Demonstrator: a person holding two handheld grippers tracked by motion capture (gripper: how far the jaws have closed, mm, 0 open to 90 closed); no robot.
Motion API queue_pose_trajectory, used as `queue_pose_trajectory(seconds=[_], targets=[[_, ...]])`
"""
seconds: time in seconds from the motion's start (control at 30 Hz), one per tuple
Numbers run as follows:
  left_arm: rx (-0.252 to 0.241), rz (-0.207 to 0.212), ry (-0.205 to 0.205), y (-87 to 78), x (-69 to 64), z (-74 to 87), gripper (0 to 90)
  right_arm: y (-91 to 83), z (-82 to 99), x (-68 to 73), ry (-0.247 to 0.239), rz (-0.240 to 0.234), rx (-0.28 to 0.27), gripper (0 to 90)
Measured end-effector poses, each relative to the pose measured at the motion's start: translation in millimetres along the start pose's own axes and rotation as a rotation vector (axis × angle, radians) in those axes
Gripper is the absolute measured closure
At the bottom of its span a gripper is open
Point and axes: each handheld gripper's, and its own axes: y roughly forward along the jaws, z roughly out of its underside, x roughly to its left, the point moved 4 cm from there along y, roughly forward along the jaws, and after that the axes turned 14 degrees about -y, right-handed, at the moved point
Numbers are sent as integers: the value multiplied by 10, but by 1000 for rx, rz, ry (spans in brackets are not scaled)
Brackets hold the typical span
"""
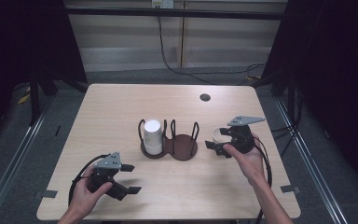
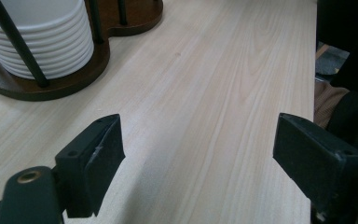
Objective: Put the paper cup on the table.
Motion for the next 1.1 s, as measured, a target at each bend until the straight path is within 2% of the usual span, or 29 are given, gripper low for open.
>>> queue_pose_trajectory(seconds=[0.03, 0.17, 0.57, 0.77, 0.87, 0.97, 1.1], targets=[[-10, 3, -9, 3, -6, 0, 162, -3, 1, 25, 1, -1, -6, 175], [-9, 4, -3, -13, -3, 1, 162, -9, 18, 149, -3, 1, -48, 157], [-18, 0, -6, -12, -17, 2, 162, 105, 107, 554, -27, -61, -123, 137], [-9, 1, 3, 4, -45, 18, 162, 174, 191, 760, -39, -74, -123, 137], [-18, -7, -7, 10, -59, 29, 162, 215, 247, 833, -35, -83, -136, 138], [-28, 3, -4, 12, -74, 39, 162, 263, 306, 891, -17, -85, -157, 138], [-38, -20, -5, 8, -81, 41, 162, 314, 344, 926, -13, -93, -156, 138]])
